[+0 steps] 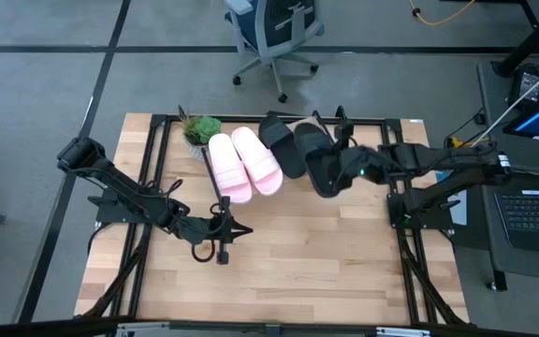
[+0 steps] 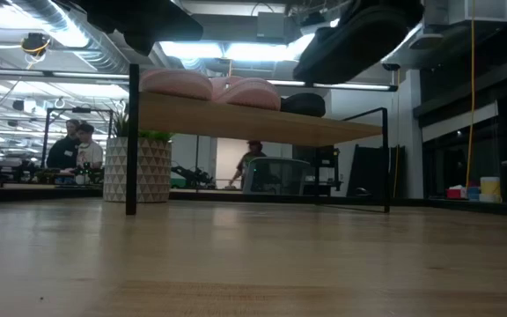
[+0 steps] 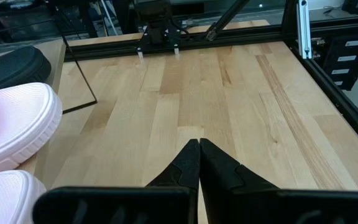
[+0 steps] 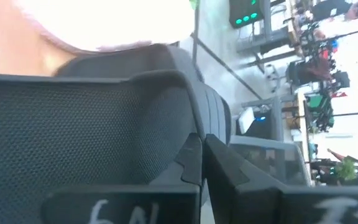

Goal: Pick and place slides into the shelf
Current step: Put the black slide on the shelf

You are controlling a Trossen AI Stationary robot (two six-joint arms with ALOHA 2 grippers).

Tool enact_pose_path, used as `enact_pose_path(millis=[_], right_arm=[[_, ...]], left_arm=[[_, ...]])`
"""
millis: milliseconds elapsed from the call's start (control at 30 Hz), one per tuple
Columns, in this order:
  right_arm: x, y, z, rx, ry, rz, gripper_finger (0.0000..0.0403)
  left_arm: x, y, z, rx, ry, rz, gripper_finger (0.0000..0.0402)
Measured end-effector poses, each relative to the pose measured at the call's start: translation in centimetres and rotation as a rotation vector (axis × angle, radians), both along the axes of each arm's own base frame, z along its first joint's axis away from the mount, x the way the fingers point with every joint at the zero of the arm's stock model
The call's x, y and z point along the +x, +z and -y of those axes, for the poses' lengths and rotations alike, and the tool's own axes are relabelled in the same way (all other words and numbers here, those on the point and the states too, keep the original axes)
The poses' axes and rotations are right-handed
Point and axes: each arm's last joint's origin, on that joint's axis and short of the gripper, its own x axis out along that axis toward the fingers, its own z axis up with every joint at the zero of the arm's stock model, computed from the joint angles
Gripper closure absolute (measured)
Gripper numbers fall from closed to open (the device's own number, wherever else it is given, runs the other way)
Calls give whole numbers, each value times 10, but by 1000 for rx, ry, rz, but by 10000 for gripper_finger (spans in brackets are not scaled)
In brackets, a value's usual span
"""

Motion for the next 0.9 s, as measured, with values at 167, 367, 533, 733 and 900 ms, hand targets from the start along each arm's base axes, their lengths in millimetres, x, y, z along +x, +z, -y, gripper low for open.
enact_pose_path(millis=[167, 367, 533, 733, 900], right_arm=[[4, 4, 21, -21, 15, 5, 395], [5, 4, 46, 36, 23, 19, 395], [5, 8, 61, 28, 37, 44, 395], [7, 3, 79, 65, 36, 34, 395], [15, -5, 95, 76, 56, 18, 395]], left_arm=[[0, 0, 0, 0, 0, 0, 398], [0, 0, 0, 0, 0, 0, 398], [0, 0, 0, 0, 0, 0, 398], [0, 0, 0, 0, 0, 0, 398], [0, 0, 0, 0, 0, 0, 398]])
